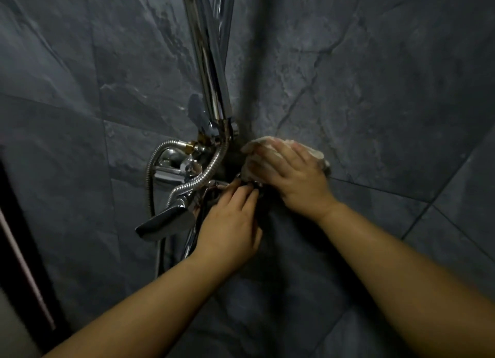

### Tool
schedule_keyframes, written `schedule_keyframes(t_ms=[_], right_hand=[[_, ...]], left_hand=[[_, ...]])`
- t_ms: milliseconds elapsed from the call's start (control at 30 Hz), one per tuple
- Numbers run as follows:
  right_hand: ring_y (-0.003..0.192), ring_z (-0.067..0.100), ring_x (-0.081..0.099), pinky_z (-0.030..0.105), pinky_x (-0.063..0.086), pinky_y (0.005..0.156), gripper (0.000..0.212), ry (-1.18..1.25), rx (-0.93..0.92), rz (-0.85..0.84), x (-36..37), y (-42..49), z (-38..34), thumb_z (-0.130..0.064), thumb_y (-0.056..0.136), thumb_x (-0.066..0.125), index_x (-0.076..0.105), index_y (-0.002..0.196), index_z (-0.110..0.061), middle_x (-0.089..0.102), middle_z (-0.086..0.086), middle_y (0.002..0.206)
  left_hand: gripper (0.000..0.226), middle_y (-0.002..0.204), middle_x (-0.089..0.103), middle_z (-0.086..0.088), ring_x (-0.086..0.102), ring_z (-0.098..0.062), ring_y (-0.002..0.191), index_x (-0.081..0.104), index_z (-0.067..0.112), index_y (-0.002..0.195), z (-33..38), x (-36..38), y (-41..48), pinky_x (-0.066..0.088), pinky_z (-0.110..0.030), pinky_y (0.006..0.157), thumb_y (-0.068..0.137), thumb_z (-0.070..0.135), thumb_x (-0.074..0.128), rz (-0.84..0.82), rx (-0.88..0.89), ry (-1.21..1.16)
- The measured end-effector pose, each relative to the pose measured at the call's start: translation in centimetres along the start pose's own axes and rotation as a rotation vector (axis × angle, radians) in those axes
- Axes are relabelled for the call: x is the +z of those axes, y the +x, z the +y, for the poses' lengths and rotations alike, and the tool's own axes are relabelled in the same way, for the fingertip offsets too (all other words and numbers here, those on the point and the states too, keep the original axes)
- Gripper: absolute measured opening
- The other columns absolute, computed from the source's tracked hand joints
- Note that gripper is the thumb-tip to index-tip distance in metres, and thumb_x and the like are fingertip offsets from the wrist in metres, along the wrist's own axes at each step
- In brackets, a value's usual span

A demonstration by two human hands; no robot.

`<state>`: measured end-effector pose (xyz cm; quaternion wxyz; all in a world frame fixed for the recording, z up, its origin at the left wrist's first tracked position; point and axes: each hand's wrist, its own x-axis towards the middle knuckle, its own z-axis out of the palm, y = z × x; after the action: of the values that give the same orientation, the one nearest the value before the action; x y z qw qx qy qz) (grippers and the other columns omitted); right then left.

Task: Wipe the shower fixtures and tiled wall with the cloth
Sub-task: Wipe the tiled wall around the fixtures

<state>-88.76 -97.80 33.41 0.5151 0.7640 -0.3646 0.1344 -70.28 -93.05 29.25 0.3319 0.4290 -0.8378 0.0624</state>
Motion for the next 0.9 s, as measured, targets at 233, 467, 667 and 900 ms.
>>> schedule_keyframes(t_ms=[233,467,667,900], right_hand=[[0.131,0.031,0.034,0.046,0.016,0.109,0.043,0.025,0.243,0.092,-1.8,6.5,1.8,-0.028,0.087,0.054,0.054,0.129,-0.020,0.052,0.010,0.137],[0.135,0.029,0.033,0.043,0.013,0.113,0.042,-0.015,-0.114,-0.112,-1.3,0.9,2.0,-0.026,0.092,0.044,0.052,0.133,-0.020,0.046,0.009,0.142],[0.135,0.030,0.026,0.051,0.010,0.112,0.042,0.004,0.363,0.126,-1.8,2.0,1.8,-0.033,0.090,0.048,0.050,0.132,-0.026,0.046,0.009,0.142],[0.137,0.029,0.018,0.044,0.001,0.116,0.060,-0.038,0.351,0.043,0.3,-9.2,-0.9,-0.018,0.079,0.062,0.041,0.133,-0.032,0.033,0.006,0.140]], left_hand=[[0.064,0.124,0.058,-0.014,0.049,-0.033,0.124,0.058,0.000,0.120,-0.2,0.6,-0.7,0.049,-0.041,0.091,0.068,0.032,0.036,-0.002,0.011,-0.042],[0.066,0.124,0.056,-0.019,0.035,-0.030,0.121,0.058,0.001,0.120,0.0,0.8,-1.4,0.048,-0.044,0.092,0.067,0.035,0.038,0.038,-0.010,0.012],[0.068,0.120,0.059,-0.016,0.049,-0.033,0.116,0.059,0.004,0.119,0.5,0.5,-1.2,0.053,-0.040,0.082,0.065,0.037,0.037,0.011,-0.042,0.076],[0.068,0.124,0.058,-0.018,0.053,-0.036,0.118,0.060,0.003,0.120,0.4,0.5,-1.9,0.050,-0.044,0.088,0.067,0.040,0.038,-0.015,-0.007,0.127]])
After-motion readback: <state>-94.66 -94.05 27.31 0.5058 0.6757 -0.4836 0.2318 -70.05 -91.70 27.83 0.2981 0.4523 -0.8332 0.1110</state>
